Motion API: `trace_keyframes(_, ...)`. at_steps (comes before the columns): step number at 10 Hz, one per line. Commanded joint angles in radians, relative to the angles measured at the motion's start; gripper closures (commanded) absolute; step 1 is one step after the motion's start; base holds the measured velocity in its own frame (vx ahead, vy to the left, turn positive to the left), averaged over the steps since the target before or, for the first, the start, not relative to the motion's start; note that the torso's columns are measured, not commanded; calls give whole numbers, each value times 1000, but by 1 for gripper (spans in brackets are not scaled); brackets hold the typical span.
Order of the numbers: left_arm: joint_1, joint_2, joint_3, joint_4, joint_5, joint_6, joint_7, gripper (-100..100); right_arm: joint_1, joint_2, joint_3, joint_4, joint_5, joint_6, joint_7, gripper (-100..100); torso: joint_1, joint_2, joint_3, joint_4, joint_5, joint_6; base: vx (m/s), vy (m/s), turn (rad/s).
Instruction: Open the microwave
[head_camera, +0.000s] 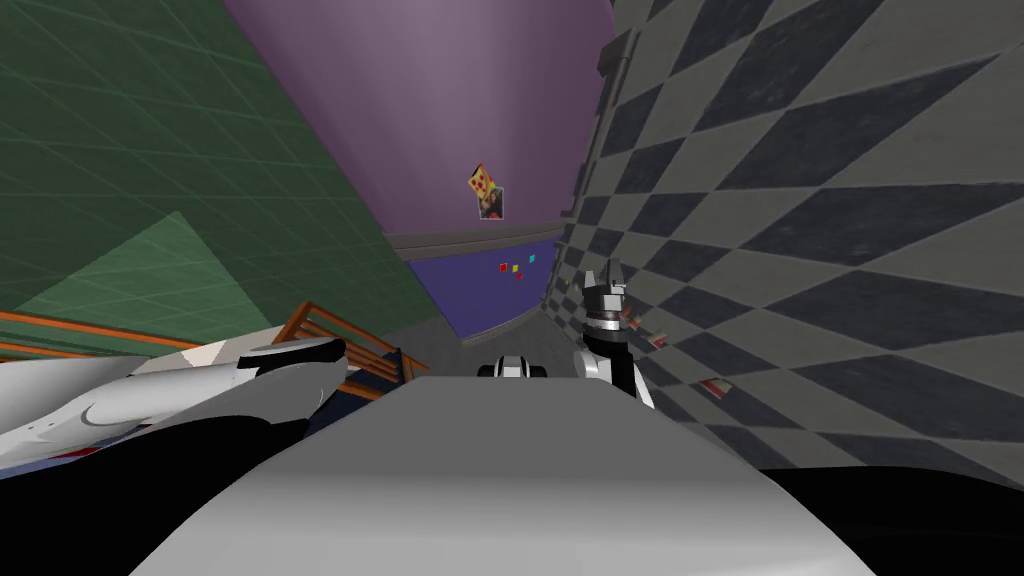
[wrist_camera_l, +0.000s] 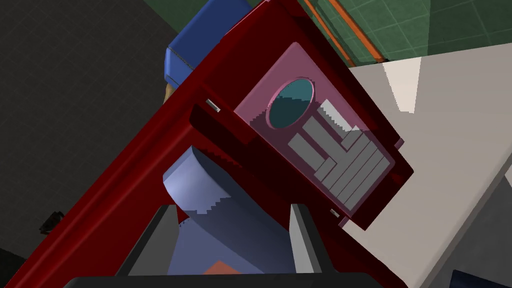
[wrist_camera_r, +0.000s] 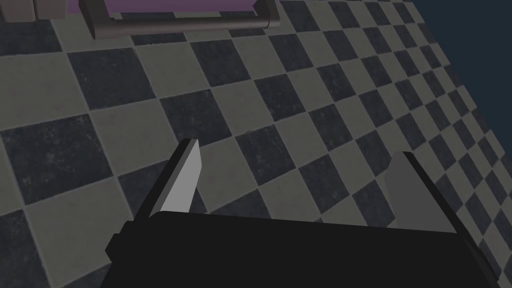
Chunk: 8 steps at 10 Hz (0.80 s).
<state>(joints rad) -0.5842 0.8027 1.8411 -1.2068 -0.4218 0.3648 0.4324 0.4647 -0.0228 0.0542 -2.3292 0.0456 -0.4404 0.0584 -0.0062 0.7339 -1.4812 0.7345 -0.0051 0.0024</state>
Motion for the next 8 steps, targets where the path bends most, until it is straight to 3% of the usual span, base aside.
trace_keyframes(1,-21,-10,-57,25,4,0,-2,100,0,0,0,0,0,0,0,0,-1,1,1,0,1,2,-133,-150,-19)
trace_keyframes(2,-25,-16,-88,41,20,5,1,100,0,0,0,0,0,0,0,0,3,-1,0,0,0,0,-113,-100,-6)
trace_keyframes(3,-11,-24,-67,25,31,10,4,100,0,0,0,0,0,0,0,0,3,-2,-1,0,0,1,-56,-44,-9)
trace_keyframes(5,-19,-32,-131,60,72,14,6,100,0,0,0,0,0,0,0,0,4,0,1,1,3,1,-149,-76,-13)
trace_keyframes(6,-19,-32,-136,60,72,14,6,100,0,0,0,0,0,0,0,0,1,3,3,1,3,3,-165,-106,-61)
trace_keyframes(8,-26,-39,-199,93,109,14,6,100,0,0,0,0,0,0,0,0,3,2,2,1,2,-1,-205,-92,-34)
